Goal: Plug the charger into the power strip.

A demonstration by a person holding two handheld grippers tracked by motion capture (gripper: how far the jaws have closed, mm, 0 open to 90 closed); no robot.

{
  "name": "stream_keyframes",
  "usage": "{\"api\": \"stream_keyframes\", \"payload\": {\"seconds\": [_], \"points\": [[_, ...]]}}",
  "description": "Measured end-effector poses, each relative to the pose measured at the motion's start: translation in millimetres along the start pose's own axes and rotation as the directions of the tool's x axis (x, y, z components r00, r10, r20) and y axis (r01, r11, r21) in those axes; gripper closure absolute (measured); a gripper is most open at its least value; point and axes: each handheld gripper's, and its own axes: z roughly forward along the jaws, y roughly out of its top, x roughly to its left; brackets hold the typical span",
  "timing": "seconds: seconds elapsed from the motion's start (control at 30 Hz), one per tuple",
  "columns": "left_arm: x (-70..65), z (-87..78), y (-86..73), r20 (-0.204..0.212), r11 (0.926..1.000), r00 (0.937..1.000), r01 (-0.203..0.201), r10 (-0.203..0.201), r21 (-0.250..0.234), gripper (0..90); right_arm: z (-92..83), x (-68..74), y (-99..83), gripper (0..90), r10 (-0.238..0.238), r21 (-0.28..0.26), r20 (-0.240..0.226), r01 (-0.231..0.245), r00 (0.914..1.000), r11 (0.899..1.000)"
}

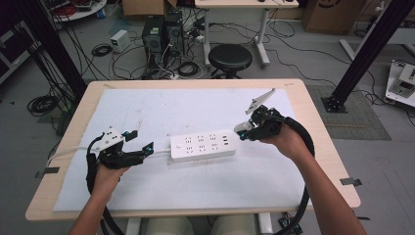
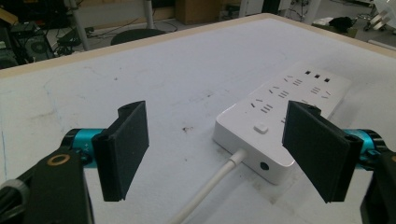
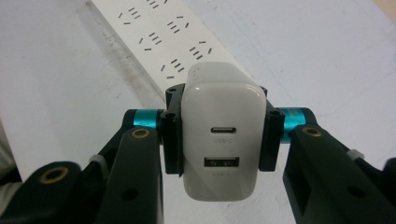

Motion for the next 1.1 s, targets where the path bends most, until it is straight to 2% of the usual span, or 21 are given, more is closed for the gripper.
{"api": "stream_keyframes", "payload": {"seconds": [0.03,0.07,0.2,0.3,0.6,0.8,0.83,0.93,1.1], "points": [[0.6,-0.5,-1.1,-0.004,1.0000,1.0000,0.003,-0.003,-0.005,22.8,5.3,0.3,5.5,63.0,-0.027,0.011,-0.007,0.027,0.9996,1.000],[1.0,-0.9,-1.5,-0.005,1.0000,1.0000,0.003,-0.003,-0.005,22.8,5.3,0.3,5.5,63.0,-0.027,0.011,-0.007,0.027,0.9996,1.000],[3.6,-2.9,-2.6,-0.009,1.0000,1.0000,0.002,-0.002,-0.006,22.8,15.9,1.3,15.8,63.0,-0.094,0.039,-0.003,0.094,0.9956,0.995],[3.7,-3.2,-3.3,-0.011,0.9999,0.9999,0.009,-0.009,-0.009,22.8,18.7,1.5,19.3,63.0,-0.118,0.044,-0.001,0.118,0.9930,0.992],[3.5,-2.5,-6.2,-0.011,0.9999,0.9999,0.014,-0.014,-0.008,22.8,28.9,0.5,33.0,63.0,-0.163,0.067,-0.011,0.164,0.9865,0.984],[5.3,-3.2,-8.7,-0.010,0.9998,0.9998,0.017,-0.017,-0.011,22.8,35.6,-0.2,38.9,63.0,-0.181,0.076,-0.037,0.184,0.9827,0.980],[6.0,-3.4,-9.5,-0.009,0.9998,0.9998,0.018,-0.018,-0.012,22.8,40.5,-0.7,42.8,63.0,-0.198,0.088,-0.057,0.203,0.9785,0.975],[6.4,-3.6,-10.2,-0.008,0.9998,0.9998,0.017,-0.017,-0.009,22.8,45.5,-1.9,46.2,63.0,-0.215,0.093,-0.071,0.222,0.9739,0.971],[6.5,-2.8,-11.5,-0.003,0.9999,0.9999,0.013,-0.013,-0.007,22.8,55.4,-4.2,50.6,63.0,-0.258,0.128,-0.086,0.268,0.9622,0.955]]}}
